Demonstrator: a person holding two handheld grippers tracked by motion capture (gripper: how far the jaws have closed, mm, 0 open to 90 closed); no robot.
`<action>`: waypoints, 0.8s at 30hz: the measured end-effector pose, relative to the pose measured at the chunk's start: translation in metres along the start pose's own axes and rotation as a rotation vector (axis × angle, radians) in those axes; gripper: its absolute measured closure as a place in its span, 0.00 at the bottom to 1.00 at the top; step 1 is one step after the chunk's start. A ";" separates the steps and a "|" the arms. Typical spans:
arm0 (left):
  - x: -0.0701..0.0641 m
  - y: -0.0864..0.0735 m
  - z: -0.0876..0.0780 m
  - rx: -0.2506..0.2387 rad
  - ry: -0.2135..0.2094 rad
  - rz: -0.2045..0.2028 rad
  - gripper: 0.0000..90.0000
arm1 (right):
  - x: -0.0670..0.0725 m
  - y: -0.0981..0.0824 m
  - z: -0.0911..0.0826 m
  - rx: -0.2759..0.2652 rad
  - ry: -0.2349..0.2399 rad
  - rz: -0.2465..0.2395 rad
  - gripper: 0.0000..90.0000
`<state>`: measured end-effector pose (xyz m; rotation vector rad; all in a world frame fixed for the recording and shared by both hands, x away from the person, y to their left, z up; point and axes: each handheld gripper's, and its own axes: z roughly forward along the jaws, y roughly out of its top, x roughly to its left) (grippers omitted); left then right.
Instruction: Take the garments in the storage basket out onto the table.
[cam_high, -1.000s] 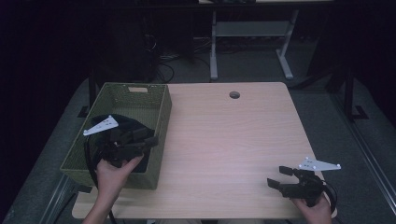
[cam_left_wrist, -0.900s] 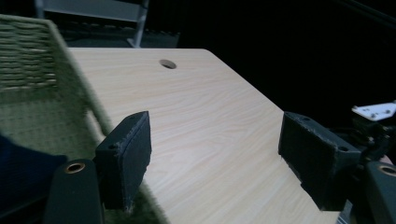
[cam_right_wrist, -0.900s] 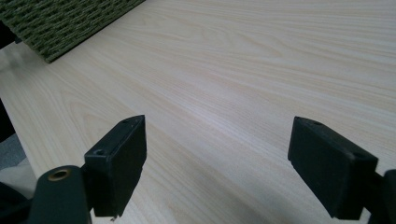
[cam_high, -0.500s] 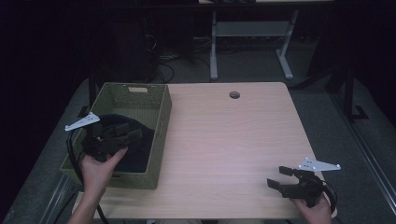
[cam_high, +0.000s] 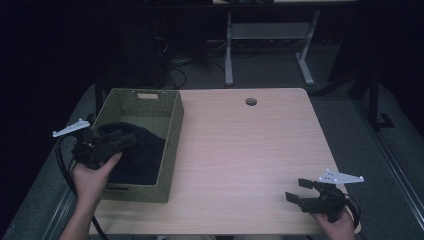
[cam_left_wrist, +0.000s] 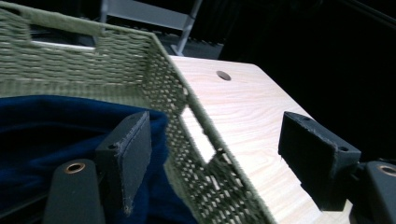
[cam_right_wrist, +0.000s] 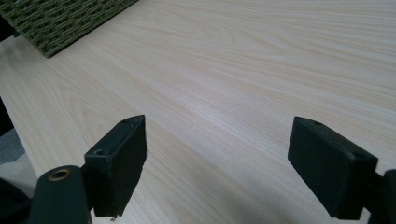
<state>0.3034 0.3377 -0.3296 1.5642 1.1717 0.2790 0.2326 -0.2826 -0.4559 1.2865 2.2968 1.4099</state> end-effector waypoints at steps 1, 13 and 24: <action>0.000 0.000 0.000 0.000 0.000 0.000 0.28 | 0.000 0.000 0.000 0.000 0.000 0.000 0.21; 0.024 0.003 -0.005 0.007 0.053 -0.042 0.28 | 0.001 0.000 0.001 0.007 0.006 -0.004 0.21; 0.040 0.004 -0.006 0.020 0.117 -0.073 0.28 | 0.002 0.000 0.002 0.013 0.009 -0.004 0.21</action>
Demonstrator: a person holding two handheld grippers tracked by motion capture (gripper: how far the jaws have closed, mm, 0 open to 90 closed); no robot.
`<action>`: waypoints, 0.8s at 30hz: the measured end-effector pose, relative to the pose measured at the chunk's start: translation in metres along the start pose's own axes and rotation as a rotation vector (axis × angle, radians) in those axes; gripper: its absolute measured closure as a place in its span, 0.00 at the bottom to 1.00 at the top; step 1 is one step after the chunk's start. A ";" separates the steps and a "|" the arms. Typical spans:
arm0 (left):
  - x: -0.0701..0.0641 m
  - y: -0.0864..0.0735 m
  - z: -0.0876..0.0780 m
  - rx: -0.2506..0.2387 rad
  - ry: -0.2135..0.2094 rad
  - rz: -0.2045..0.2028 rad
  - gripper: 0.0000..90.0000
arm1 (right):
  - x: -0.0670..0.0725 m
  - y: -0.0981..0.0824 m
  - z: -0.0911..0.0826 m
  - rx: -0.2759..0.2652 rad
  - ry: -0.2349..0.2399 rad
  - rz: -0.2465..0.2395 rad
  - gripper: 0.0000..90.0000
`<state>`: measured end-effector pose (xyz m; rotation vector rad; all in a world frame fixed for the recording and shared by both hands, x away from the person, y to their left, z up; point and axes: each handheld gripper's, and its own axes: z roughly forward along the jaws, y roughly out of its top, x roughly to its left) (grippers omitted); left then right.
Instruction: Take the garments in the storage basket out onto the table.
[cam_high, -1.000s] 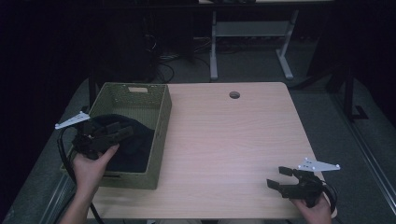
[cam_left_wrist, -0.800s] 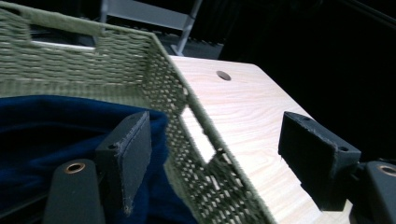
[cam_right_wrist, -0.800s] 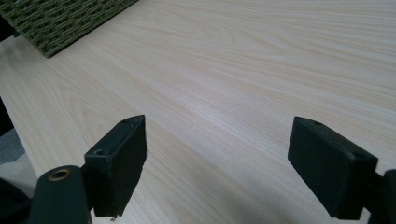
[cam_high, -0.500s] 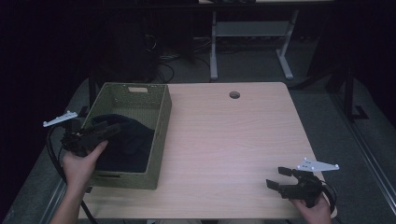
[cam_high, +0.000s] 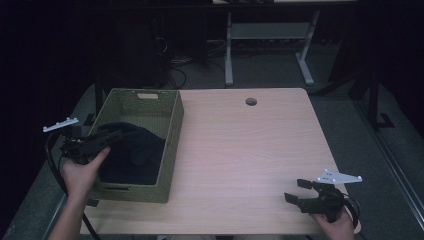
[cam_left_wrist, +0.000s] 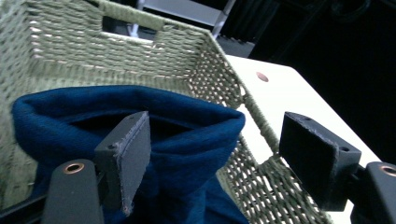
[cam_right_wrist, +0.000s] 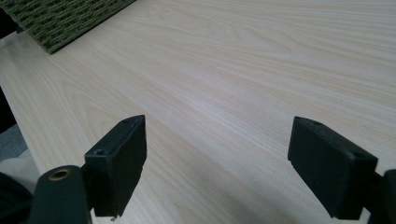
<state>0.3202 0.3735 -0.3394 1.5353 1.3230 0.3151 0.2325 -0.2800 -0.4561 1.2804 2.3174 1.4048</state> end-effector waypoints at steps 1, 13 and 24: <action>0.001 0.000 0.000 0.001 0.003 -0.008 0.28 | 0.000 0.000 0.000 0.000 0.000 0.000 0.21; 0.016 -0.002 -0.005 0.001 0.066 -0.039 0.27 | 0.000 0.000 0.000 0.001 0.005 -0.005 0.21; 0.025 -0.006 -0.001 0.028 0.102 -0.069 0.27 | 0.002 0.001 0.003 0.009 0.009 -0.006 0.21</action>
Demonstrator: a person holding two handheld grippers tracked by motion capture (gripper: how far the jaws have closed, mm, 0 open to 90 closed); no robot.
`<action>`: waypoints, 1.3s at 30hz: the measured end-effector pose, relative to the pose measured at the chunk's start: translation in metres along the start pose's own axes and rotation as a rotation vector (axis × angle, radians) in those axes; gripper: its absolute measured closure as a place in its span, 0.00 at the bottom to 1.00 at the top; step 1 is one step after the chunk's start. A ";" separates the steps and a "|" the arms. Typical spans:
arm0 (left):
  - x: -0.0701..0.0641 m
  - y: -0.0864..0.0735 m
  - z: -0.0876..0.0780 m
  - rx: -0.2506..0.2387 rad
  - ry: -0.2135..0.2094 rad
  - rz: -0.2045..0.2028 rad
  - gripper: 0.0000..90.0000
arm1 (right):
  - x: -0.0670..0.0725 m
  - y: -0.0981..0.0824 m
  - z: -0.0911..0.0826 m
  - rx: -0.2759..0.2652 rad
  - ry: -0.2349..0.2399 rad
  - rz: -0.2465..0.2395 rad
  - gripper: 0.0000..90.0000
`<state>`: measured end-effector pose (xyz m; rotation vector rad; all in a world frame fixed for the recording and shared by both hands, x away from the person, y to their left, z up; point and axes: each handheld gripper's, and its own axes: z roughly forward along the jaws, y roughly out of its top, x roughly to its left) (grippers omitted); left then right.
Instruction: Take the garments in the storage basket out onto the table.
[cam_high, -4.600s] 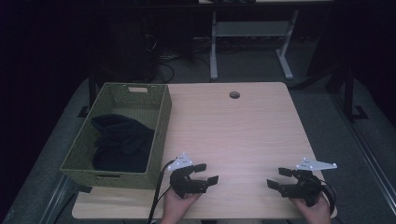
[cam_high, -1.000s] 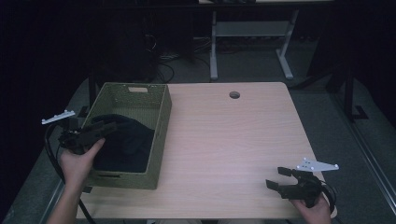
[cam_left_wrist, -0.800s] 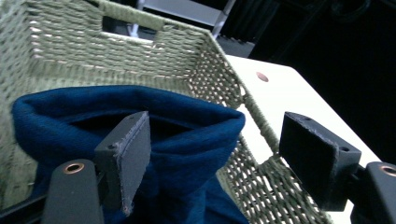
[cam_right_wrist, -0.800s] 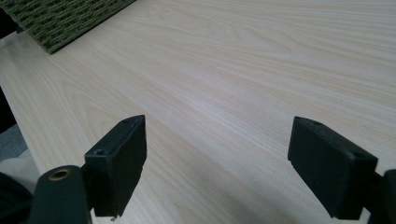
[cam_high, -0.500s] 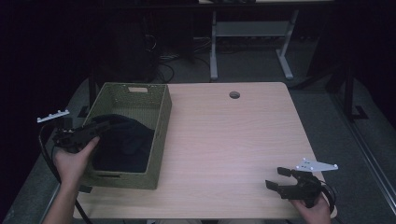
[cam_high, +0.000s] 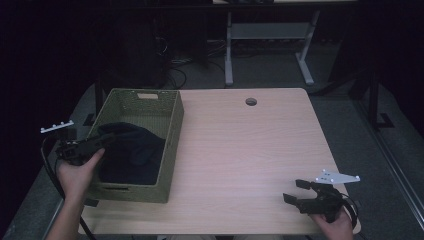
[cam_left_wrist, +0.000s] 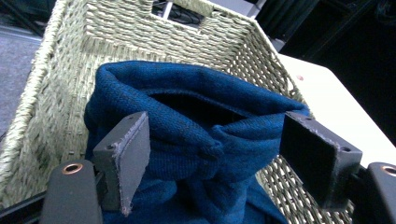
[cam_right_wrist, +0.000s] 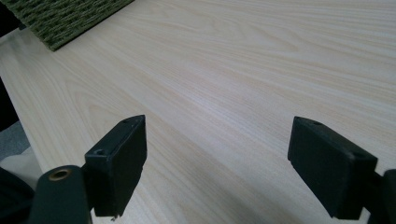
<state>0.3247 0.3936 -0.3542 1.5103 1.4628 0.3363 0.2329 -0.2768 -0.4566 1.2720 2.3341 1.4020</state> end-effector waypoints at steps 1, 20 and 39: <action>0.001 0.000 0.001 0.001 0.004 -0.010 0.27 | 0.000 0.000 0.000 0.000 0.000 0.000 0.21; -0.003 0.003 0.026 0.129 0.008 -0.001 0.28 | 0.001 0.000 0.000 0.000 0.005 -0.009 0.21; -0.015 0.015 0.071 0.257 -0.026 0.019 0.28 | 0.000 0.001 0.001 0.006 0.014 -0.016 0.21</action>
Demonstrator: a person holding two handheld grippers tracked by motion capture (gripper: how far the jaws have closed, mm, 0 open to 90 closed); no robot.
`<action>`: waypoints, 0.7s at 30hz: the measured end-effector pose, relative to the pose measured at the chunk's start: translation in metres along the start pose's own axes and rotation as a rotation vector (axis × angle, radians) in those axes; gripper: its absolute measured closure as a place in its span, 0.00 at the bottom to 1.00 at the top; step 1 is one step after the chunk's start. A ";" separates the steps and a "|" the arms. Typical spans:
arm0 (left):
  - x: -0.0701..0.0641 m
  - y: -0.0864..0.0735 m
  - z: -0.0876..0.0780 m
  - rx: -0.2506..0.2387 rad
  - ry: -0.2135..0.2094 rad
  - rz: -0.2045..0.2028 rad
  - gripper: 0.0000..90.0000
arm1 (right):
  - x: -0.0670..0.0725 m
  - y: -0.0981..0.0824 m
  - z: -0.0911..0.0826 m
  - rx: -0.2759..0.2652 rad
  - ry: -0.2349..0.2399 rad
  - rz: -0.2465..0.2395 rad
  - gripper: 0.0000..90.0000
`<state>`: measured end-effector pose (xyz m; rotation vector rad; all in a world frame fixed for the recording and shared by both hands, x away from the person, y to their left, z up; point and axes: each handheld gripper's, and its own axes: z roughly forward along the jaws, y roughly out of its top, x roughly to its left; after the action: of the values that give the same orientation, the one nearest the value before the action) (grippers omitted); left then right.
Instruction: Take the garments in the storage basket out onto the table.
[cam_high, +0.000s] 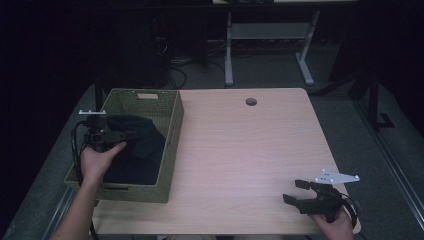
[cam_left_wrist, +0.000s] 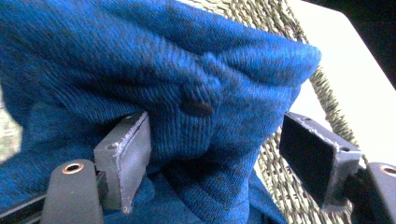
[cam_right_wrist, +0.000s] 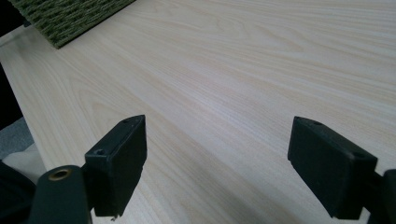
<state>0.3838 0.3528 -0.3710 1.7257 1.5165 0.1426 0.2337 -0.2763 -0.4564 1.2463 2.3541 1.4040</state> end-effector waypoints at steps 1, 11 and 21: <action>0.000 0.001 0.003 0.015 0.008 0.001 0.28 | 0.000 0.000 0.000 0.000 -0.001 0.000 0.21; -0.006 0.001 0.025 0.120 0.039 0.032 0.28 | -0.002 -0.001 -0.002 -0.002 0.005 0.007 0.21; -0.010 -0.004 0.030 0.216 0.045 0.068 0.40 | -0.001 0.000 -0.003 -0.008 0.006 0.008 0.21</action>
<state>0.3946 0.3296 -0.3894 1.9571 1.5529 0.0535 0.2329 -0.2790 -0.4557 1.2532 2.3471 1.4199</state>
